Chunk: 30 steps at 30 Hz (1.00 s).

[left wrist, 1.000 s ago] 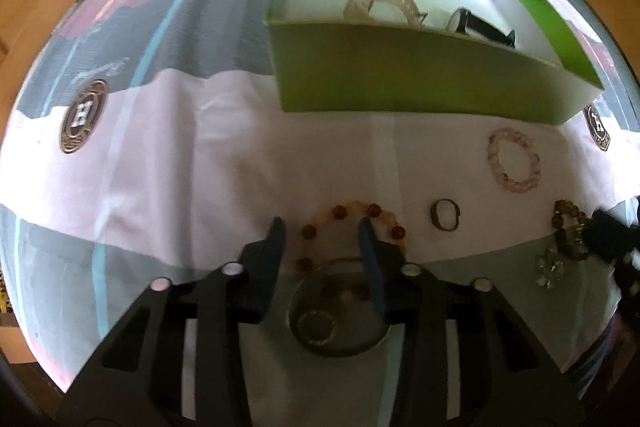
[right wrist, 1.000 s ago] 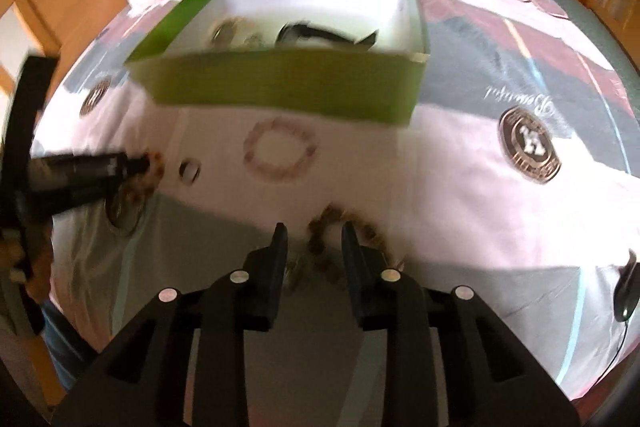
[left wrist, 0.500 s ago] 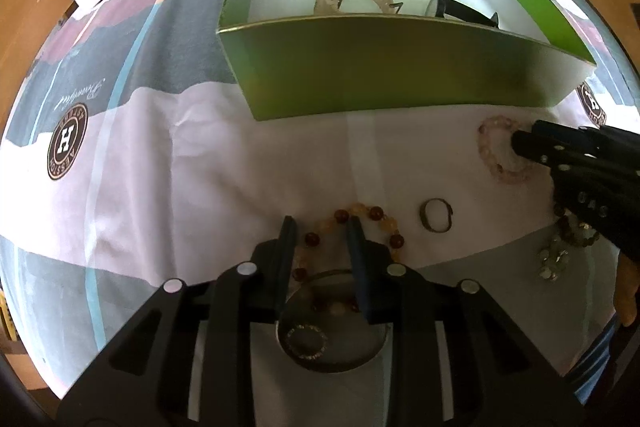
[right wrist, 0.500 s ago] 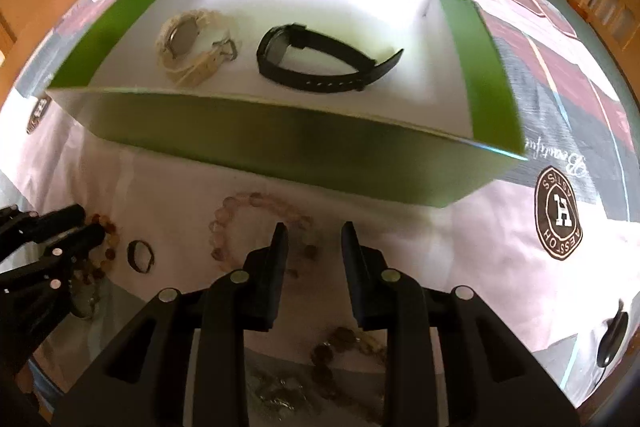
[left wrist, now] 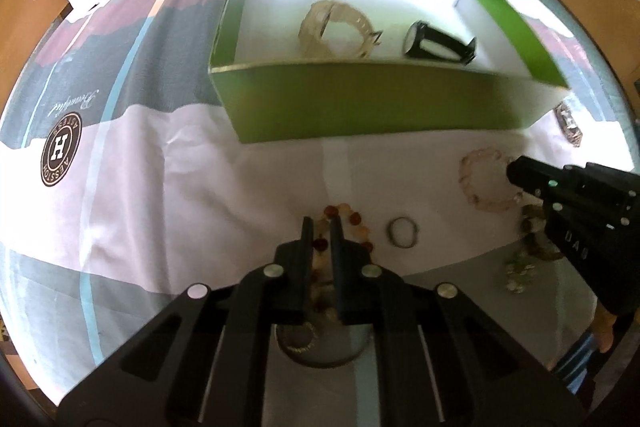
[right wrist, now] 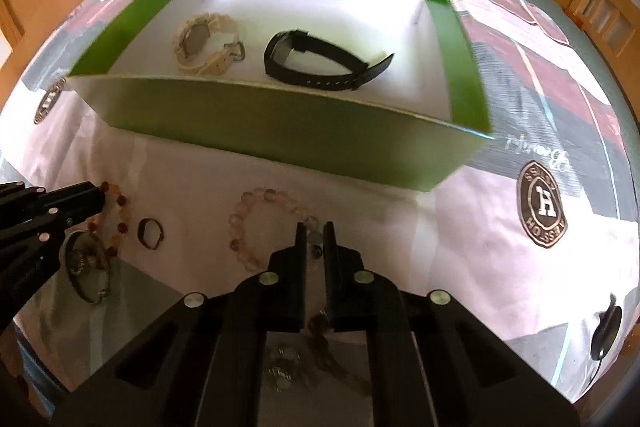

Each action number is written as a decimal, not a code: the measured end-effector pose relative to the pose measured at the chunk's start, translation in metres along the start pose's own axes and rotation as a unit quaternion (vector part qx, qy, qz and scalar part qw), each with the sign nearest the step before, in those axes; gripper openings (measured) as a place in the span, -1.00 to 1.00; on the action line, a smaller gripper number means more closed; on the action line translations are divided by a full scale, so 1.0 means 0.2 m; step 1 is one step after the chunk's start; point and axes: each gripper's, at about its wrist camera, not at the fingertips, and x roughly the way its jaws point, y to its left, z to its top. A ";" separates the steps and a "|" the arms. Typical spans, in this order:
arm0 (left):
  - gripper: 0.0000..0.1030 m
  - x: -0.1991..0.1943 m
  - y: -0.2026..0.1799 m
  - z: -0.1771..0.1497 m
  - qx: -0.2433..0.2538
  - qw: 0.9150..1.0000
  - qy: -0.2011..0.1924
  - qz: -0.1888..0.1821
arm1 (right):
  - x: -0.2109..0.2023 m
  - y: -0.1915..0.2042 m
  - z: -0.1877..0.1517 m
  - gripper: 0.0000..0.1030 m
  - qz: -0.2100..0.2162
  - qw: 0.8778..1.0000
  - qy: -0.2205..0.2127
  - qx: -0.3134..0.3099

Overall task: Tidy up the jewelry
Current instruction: 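Close the left gripper on the red-orange bracelet while the right grasps the pink bracelet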

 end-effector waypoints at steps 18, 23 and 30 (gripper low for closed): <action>-0.84 -0.27 -0.03 0.05 -0.005 0.998 -0.048 -0.029 | -0.18 0.01 0.00 -0.84 0.022 0.999 -0.034 0.010; -0.84 -0.14 0.02 0.04 -0.018 0.999 -0.030 -0.003 | -0.13 0.00 -0.01 -0.84 0.012 1.000 -0.027 0.009; -0.83 0.01 0.19 0.02 -0.059 0.998 0.002 0.019 | -0.03 -0.11 0.02 -0.83 -0.012 1.000 -0.015 0.021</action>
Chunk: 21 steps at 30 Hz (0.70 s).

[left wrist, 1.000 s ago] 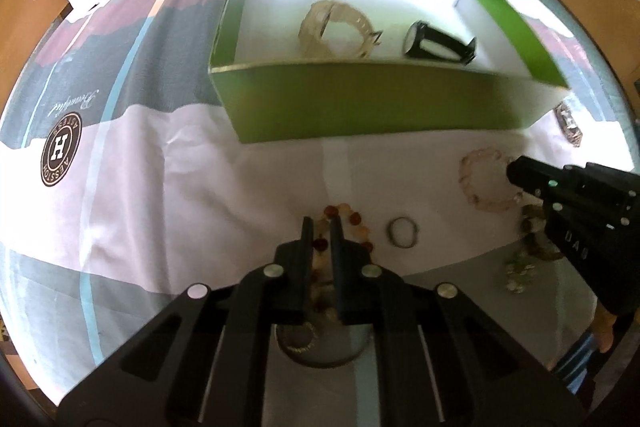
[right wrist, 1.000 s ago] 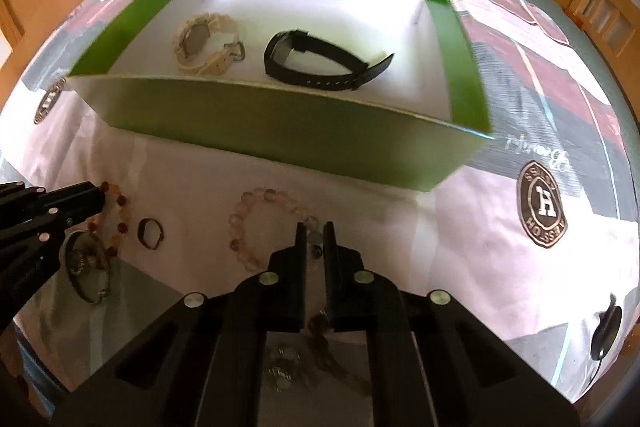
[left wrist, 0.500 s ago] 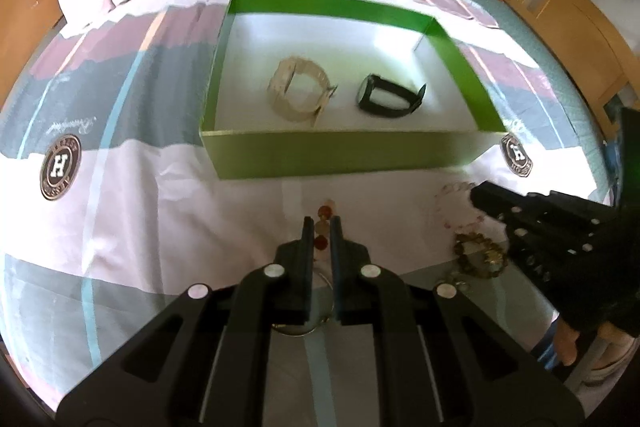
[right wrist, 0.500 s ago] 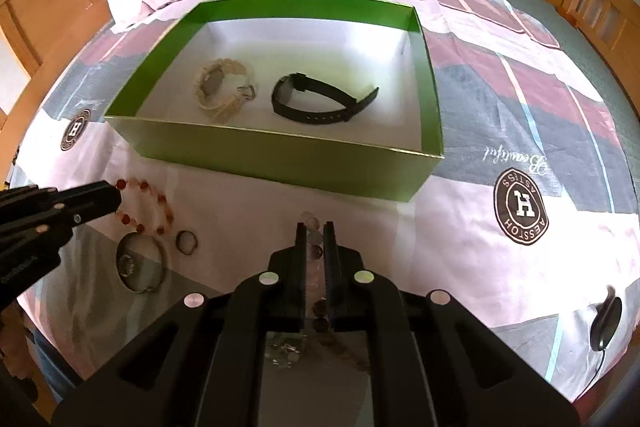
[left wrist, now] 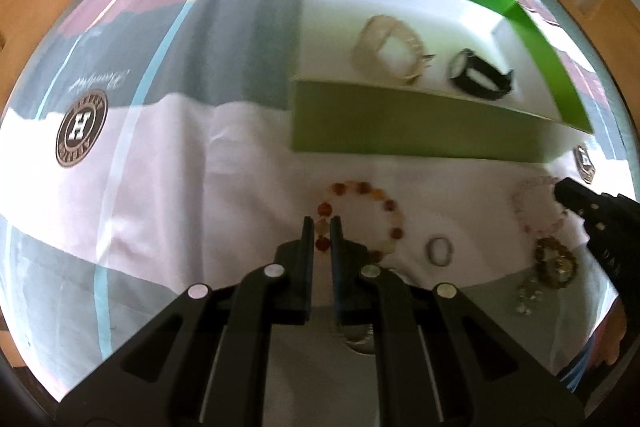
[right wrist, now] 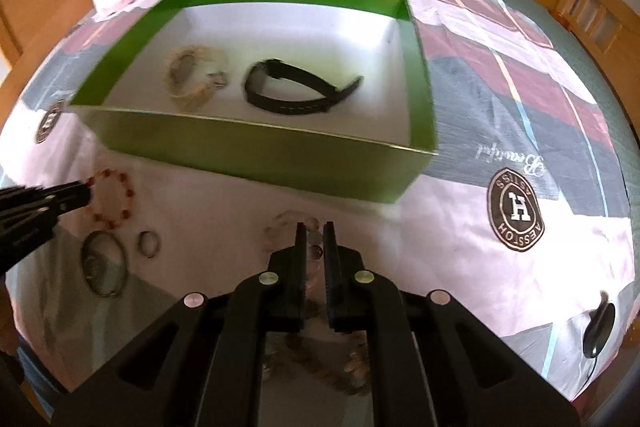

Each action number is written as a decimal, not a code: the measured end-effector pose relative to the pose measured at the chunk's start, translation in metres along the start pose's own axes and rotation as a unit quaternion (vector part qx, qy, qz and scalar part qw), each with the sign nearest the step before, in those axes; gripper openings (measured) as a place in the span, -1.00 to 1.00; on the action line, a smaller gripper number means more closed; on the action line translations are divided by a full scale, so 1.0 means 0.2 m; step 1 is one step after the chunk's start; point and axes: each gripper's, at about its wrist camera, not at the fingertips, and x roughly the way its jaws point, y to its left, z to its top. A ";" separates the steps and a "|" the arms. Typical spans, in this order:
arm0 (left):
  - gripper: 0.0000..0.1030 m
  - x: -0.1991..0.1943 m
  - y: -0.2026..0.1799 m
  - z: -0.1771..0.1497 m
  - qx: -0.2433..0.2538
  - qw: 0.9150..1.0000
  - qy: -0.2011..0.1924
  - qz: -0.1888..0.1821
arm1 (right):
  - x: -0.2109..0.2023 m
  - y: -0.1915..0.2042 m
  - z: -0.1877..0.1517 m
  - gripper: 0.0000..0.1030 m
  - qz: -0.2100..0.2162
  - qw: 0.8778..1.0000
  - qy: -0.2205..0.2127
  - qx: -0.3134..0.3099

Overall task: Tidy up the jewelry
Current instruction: 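Lift both bracelets over the green box and open both grippers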

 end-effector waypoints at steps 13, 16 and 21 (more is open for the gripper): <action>-0.51 0.09 -0.01 0.01 0.017 1.000 0.009 0.024 | 0.13 -0.07 -0.01 -0.51 -0.012 0.999 0.034 0.012; -0.51 0.09 -0.02 0.01 0.021 0.999 0.007 0.029 | 0.16 -0.03 -0.03 -0.52 -0.024 0.999 0.034 0.000; -0.84 0.08 -0.05 0.00 0.032 0.999 0.006 0.030 | 0.12 0.03 -0.05 -0.85 -0.021 0.999 0.028 -0.024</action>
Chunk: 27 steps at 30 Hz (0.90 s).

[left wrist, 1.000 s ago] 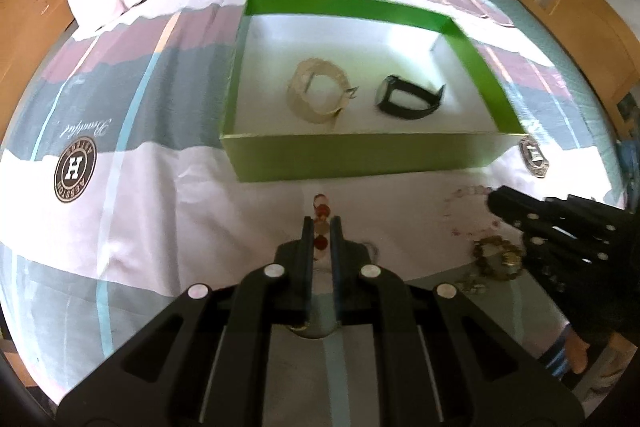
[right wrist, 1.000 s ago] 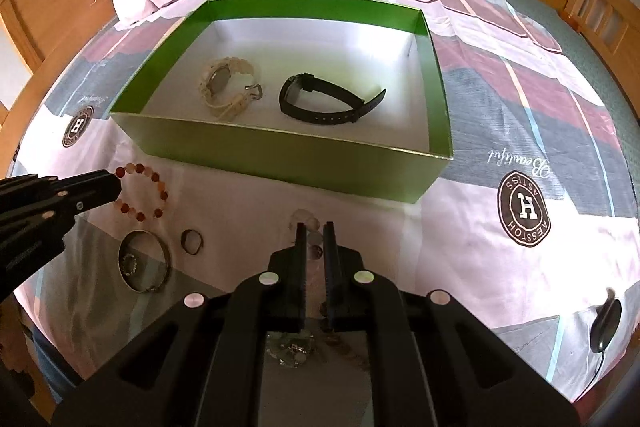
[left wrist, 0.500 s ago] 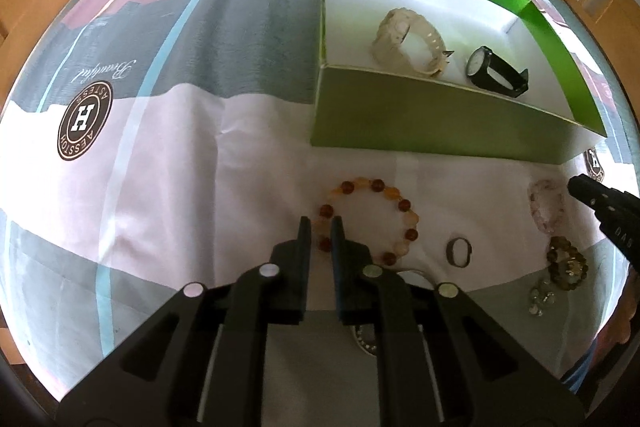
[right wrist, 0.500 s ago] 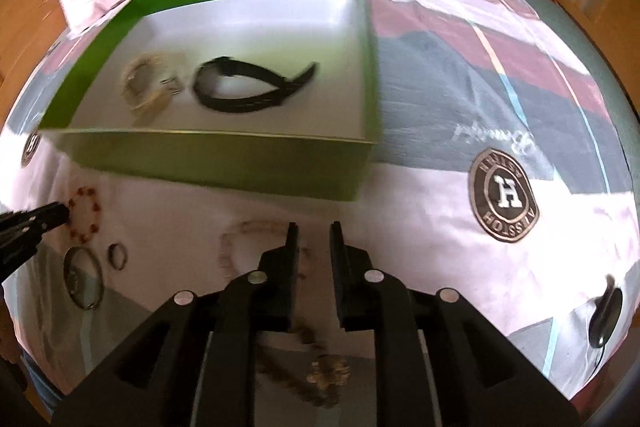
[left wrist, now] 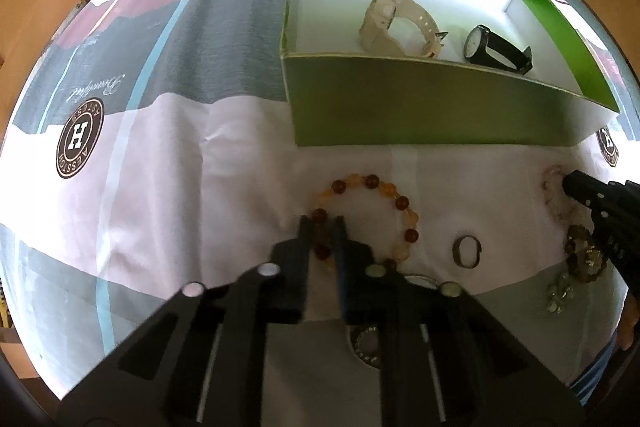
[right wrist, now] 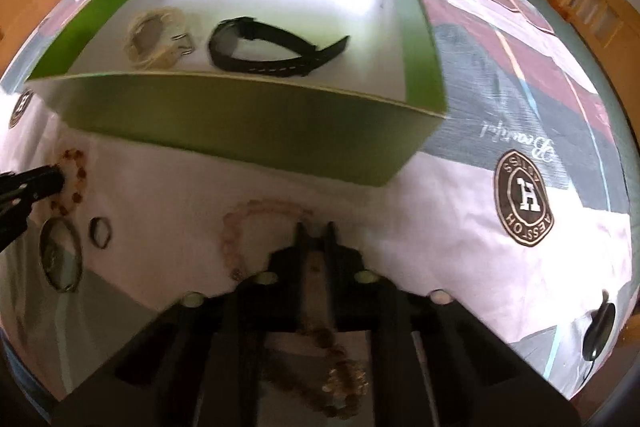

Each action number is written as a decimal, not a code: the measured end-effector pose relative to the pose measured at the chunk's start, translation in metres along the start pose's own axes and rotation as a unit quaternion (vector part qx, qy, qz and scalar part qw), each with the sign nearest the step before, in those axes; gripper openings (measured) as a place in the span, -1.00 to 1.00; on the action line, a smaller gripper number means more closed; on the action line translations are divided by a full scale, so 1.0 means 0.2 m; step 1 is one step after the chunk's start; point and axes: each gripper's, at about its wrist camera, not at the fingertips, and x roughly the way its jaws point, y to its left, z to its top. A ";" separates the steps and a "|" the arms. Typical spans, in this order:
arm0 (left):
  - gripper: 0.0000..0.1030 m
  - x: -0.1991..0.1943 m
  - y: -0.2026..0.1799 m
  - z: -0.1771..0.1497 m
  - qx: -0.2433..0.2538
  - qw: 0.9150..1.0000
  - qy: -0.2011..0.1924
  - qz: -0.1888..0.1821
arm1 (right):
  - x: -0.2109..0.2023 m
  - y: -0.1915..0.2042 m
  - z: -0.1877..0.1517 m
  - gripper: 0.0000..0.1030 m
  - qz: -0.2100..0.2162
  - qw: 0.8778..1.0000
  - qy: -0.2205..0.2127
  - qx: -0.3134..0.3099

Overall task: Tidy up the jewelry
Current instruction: 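Lift both bracelets over the green box and open both grippers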

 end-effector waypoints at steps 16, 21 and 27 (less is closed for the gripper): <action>-0.84 -0.58 -0.12 0.11 0.018 0.993 -0.111 -0.035 | -0.63 -0.02 0.13 -0.85 0.045 0.991 -0.127 0.003; -0.84 -0.72 -0.16 0.24 0.023 0.989 -0.139 -0.042 | -0.77 -0.04 0.29 -0.85 0.040 0.986 -0.164 0.005; -0.84 -0.79 -0.20 0.45 0.024 0.985 -0.166 -0.042 | -0.81 -0.08 0.48 -0.85 0.041 0.980 -0.194 0.025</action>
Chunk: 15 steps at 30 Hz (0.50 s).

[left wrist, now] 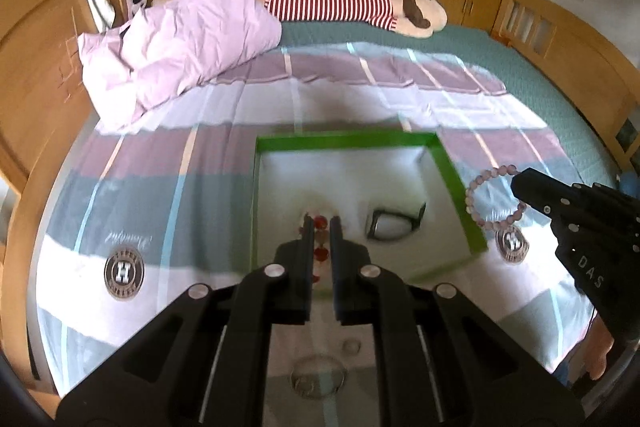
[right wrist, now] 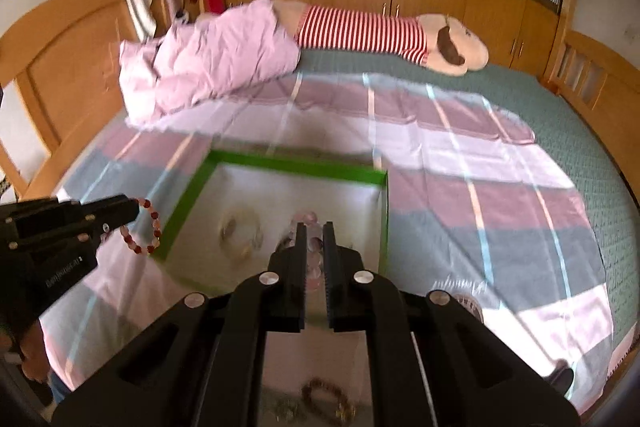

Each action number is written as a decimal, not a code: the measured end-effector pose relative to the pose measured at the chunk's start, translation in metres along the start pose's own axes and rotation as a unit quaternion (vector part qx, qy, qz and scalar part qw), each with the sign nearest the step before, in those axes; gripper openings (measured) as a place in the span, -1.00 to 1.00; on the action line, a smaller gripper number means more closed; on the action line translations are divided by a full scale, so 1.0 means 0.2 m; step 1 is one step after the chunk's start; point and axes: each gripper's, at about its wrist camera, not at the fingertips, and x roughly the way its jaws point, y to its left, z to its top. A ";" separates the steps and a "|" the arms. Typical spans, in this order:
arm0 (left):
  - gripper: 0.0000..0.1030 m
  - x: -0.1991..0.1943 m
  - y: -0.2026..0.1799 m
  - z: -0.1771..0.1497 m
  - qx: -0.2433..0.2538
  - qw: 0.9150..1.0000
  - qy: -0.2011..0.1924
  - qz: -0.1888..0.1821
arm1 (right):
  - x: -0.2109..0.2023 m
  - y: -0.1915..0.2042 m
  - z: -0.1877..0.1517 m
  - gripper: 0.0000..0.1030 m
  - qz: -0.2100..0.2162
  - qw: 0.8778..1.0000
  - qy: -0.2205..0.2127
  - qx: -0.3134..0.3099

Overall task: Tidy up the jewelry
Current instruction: 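Lift both bracelets over the green box and open both grippers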

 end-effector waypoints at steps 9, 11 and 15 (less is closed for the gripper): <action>-0.84 0.39 0.03 0.25 -0.022 0.999 0.028 0.017 | 0.46 -0.01 0.15 -0.85 -0.014 0.998 0.049 0.026; -0.84 0.52 0.06 0.26 -0.027 0.998 0.044 0.022 | 0.58 -0.02 0.12 -0.85 -0.013 0.997 0.074 0.034; -0.84 0.70 0.09 0.23 -0.028 0.996 0.074 0.037 | 0.74 -0.03 0.07 -0.85 -0.016 0.993 0.106 0.042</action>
